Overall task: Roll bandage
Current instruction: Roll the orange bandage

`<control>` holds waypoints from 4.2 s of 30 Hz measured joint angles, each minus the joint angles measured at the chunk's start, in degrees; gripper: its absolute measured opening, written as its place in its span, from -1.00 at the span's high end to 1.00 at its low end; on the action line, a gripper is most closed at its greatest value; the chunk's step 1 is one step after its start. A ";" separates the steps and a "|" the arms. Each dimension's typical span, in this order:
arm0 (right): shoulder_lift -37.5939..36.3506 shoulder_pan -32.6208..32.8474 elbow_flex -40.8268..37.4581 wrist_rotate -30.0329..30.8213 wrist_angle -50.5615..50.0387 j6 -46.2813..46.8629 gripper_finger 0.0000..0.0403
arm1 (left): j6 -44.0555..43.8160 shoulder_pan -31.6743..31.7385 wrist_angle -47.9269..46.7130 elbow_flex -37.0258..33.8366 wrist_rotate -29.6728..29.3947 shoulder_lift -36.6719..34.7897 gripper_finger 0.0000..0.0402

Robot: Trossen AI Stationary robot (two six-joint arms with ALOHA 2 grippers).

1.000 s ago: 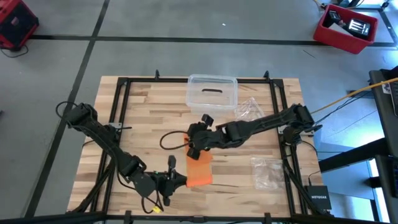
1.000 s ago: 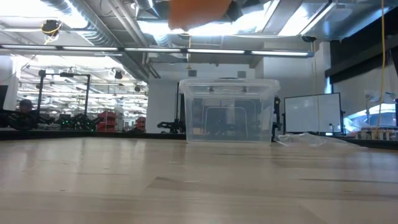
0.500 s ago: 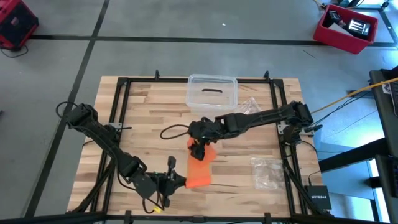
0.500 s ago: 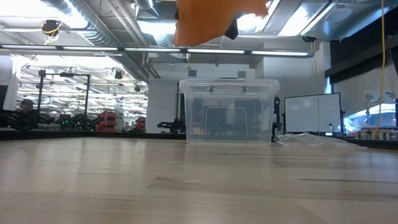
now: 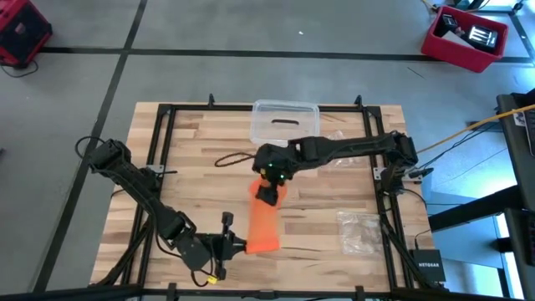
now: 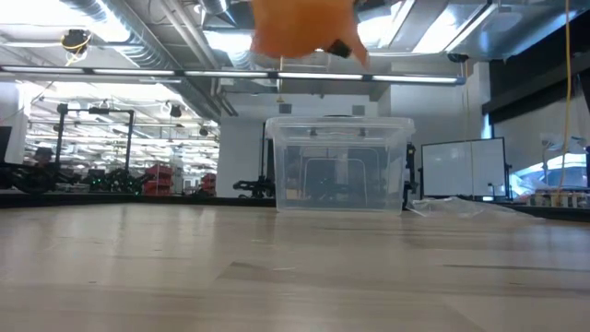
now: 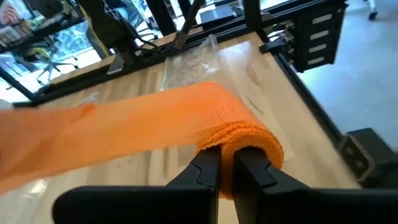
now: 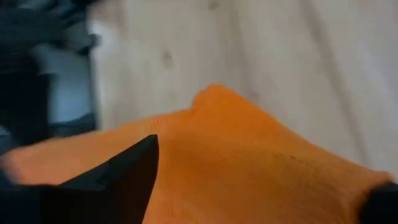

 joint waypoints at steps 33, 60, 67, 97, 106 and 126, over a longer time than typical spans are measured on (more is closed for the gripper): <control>6.68 -3.30 8.23 -8.65 -12.15 -1.71 -0.53 | -11.61 0.46 -0.44 0.05 -0.04 -0.07 0.92; 2.96 -0.84 28.30 -0.94 -29.67 -8.66 -0.53 | -12.49 0.43 0.24 0.11 -0.21 -0.51 0.92; -8.32 9.42 22.36 22.25 -31.60 -15.19 -0.53 | 1.58 1.77 5.80 1.73 -2.07 -5.66 0.92; -23.74 20.85 -60.74 32.22 87.73 -20.06 -0.53 | 17.92 8.76 15.67 1.78 1.02 -15.85 0.92; -13.23 19.91 -57.81 28.36 100.50 -28.19 -0.51 | 20.80 8.76 17.86 1.78 0.91 -15.85 0.92; -11.34 23.73 -51.39 28.12 86.04 -36.29 0.95 | 25.53 9.15 18.70 1.78 0.60 -15.82 0.92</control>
